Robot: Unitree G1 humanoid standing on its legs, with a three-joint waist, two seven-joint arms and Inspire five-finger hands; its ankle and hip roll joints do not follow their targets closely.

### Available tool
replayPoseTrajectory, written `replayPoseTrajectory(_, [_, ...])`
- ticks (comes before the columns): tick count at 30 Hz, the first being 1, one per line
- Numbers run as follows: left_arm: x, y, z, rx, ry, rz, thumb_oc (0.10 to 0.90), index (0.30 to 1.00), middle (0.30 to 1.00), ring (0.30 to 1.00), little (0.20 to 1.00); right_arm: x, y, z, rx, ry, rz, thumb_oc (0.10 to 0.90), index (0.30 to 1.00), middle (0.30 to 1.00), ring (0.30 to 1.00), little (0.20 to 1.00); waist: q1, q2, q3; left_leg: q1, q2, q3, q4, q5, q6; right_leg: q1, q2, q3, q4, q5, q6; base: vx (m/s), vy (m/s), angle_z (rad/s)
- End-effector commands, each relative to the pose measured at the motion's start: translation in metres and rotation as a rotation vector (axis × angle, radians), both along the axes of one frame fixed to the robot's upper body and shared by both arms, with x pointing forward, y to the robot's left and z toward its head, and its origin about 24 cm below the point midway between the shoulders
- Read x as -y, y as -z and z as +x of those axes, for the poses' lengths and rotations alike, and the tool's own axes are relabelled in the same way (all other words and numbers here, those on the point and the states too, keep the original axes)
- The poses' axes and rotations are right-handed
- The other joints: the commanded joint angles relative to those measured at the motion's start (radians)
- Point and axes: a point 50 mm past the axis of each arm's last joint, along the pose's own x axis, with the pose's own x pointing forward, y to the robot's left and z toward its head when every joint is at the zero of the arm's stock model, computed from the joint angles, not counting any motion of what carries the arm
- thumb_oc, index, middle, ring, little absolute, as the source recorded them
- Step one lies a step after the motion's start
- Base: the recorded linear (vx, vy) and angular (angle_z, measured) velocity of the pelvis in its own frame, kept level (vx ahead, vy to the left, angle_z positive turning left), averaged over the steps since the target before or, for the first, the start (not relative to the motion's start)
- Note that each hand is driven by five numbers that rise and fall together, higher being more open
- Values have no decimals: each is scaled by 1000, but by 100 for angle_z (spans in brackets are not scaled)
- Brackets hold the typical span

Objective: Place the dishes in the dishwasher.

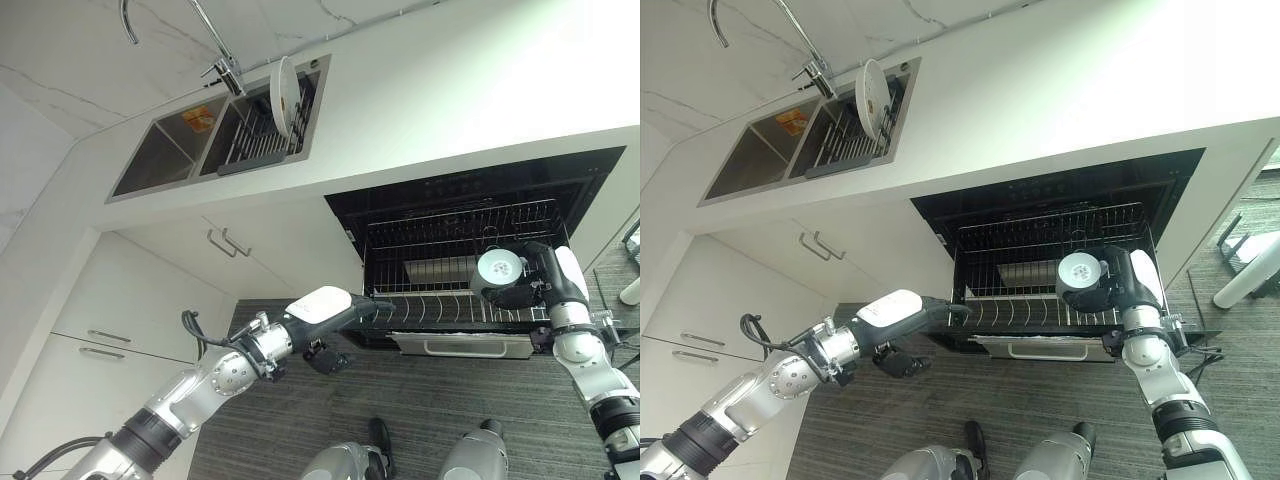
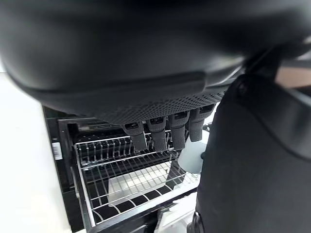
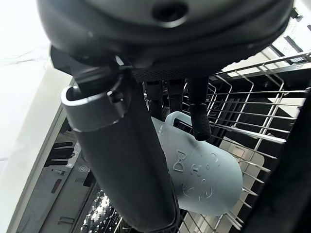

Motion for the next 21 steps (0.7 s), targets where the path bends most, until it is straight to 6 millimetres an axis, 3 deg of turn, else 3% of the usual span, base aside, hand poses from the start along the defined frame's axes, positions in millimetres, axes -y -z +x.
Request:
replayPoseTrajectory(1, [-2,-45,2,165,70,-88,800,900,900,900,900,4,-58,22,263,26,94,400,300,300,300,300,1,-38,-25,-63,38,24,165,-161,-20,54,62,85,-114,-51,19,-92,-43,0])
replayPoseTrajectory(11, [8,-81,27,270,104,-56,800,900,900,900,900,0,-93,37,497,111,95,400,300,300,300,300,-6,-48,59,-132,38,32,165,-160,-18,-24,82,116,-114,-44,21,-117,-39,0])
replayPoseTrajectory(21, [5,-110,39,355,107,-10,800,900,900,900,900,-3,-75,46,417,174,178,400,300,300,300,300,3,-75,111,-185,46,44,165,-154,-20,-79,91,127,-114,-32,24,-91,-62,-2])
